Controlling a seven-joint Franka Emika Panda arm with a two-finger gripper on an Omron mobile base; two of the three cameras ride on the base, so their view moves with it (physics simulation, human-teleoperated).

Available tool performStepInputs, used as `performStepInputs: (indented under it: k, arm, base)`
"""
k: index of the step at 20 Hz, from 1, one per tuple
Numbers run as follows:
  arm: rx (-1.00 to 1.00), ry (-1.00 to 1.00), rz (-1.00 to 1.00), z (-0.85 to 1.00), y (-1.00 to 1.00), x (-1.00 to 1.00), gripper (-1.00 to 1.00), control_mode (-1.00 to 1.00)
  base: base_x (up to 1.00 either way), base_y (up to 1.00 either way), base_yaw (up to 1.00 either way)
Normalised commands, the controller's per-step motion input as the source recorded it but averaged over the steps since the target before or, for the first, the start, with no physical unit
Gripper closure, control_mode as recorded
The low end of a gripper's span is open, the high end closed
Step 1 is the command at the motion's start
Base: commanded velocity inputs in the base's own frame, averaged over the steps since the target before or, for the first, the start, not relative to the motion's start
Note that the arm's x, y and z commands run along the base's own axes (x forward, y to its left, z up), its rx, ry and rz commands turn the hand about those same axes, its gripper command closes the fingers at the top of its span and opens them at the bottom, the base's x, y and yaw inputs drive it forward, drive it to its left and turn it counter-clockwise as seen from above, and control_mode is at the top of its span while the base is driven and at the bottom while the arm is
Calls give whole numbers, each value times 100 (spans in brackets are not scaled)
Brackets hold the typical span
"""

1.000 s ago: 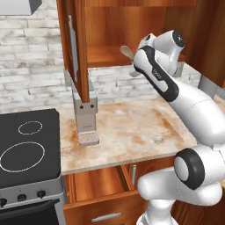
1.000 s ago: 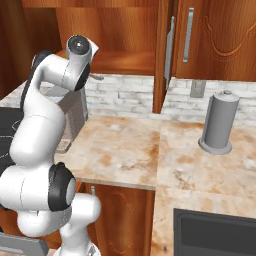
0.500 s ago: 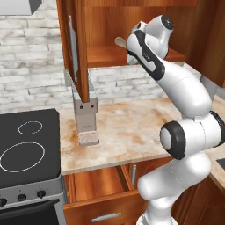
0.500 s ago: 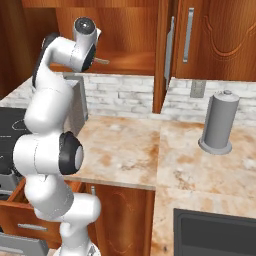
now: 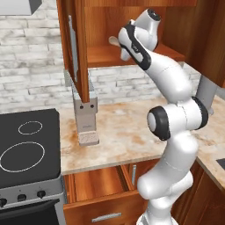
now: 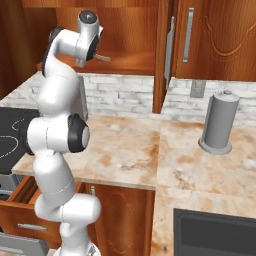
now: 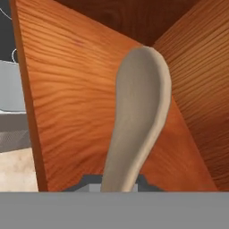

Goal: Organize the utensils by type. Pick up the wooden spoons from the counter and place them in the open cabinet. Then pick up the metallic utensils from the counter and place them in the open drawer.

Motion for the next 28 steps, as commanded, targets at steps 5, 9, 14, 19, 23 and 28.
performStepInputs:
  k: [5, 9, 14, 19, 23, 28]
  arm:
    - [0, 5, 2, -16, 14, 50, 100, -100]
    - [0, 0, 5, -2, 4, 51, 100, -100]
    - [0, 0, 6, -17, 7, 28, 100, -100]
    - [0, 0, 4, -24, 8, 21, 100, -100]
    - [0, 0, 3, -22, 9, 12, 100, -100]
    - [0, 0, 1, -22, 9, 6, 100, -100]
  base:
    - [0, 0, 0]
    - [0, 0, 0]
    - [0, 0, 0]
    - [0, 0, 0]
    - [0, 0, 0]
    - [0, 0, 0]
